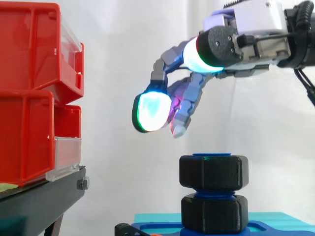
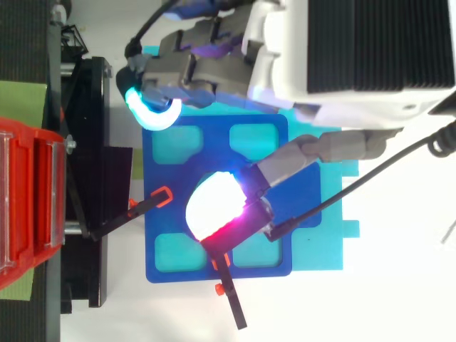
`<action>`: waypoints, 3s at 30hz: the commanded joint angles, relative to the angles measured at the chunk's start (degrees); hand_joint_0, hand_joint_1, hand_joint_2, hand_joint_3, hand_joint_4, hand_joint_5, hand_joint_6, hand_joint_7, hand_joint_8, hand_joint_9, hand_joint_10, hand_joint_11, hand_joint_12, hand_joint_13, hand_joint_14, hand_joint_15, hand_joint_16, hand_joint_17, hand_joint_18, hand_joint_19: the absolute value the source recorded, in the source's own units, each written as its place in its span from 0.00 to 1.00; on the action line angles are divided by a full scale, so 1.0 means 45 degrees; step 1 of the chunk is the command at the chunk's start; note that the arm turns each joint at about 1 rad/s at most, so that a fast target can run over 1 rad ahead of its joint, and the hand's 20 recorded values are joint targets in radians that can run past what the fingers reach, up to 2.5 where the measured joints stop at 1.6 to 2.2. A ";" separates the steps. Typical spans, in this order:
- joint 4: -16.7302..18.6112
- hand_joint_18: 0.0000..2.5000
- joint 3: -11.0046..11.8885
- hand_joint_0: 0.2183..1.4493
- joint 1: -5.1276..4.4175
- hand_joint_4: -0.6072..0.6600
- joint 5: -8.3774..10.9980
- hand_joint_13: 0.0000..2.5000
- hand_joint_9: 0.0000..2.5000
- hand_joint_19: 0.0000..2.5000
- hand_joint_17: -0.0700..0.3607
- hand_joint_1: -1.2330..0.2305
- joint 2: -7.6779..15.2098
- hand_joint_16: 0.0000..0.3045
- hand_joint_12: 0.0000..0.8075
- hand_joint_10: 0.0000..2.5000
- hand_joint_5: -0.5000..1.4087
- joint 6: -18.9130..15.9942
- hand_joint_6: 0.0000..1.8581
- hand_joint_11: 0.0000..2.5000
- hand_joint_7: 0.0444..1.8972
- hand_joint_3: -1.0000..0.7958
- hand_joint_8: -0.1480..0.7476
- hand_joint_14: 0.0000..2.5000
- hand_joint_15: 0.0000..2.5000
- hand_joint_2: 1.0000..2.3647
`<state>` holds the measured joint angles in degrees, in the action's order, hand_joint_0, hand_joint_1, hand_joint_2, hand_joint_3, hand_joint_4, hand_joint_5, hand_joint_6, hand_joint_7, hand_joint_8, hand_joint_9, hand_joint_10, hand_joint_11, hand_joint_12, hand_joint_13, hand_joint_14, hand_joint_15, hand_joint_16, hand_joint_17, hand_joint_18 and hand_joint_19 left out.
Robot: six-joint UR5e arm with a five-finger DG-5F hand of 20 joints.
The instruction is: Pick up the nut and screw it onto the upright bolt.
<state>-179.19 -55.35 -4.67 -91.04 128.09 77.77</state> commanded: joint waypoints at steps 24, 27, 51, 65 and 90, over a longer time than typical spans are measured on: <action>0.0601 0.14 -0.0865 0.23 -0.0915 0.65 0.0681 0.25 0.35 0.01 0.32 0.72 0.0012 0.10 0.34 0.00 0.20 -0.0563 0.27 0.00 0.40 0.28 0.47 0.00 0.00 0.00; 0.0698 0.14 -0.1158 0.23 -0.0993 0.65 0.0681 0.25 0.35 0.01 0.32 0.73 0.0012 0.10 0.34 0.00 0.20 -0.0563 0.27 0.00 0.40 0.28 0.46 0.00 0.00 0.00; 0.0249 0.17 -0.1021 0.25 -0.0700 0.65 0.0545 0.28 0.39 0.02 0.30 0.71 -0.0007 0.08 0.32 0.00 0.24 -0.0563 0.27 0.00 0.63 0.28 0.48 0.00 0.00 0.00; 0.0152 0.21 -0.1041 0.26 -0.0641 0.60 0.0486 0.32 0.46 0.03 0.27 0.68 -0.0007 0.07 0.29 0.00 0.28 -0.0544 0.27 0.00 0.72 0.28 0.48 0.00 0.00 0.00; -0.0473 0.40 -0.0904 0.27 0.0140 0.56 -0.0198 0.49 0.70 0.11 0.21 0.63 -0.0007 0.03 0.16 0.00 0.30 -0.0173 0.35 0.07 0.58 0.28 0.41 0.00 0.01 0.00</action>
<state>-181.15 -59.45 -4.44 -91.83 128.06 76.81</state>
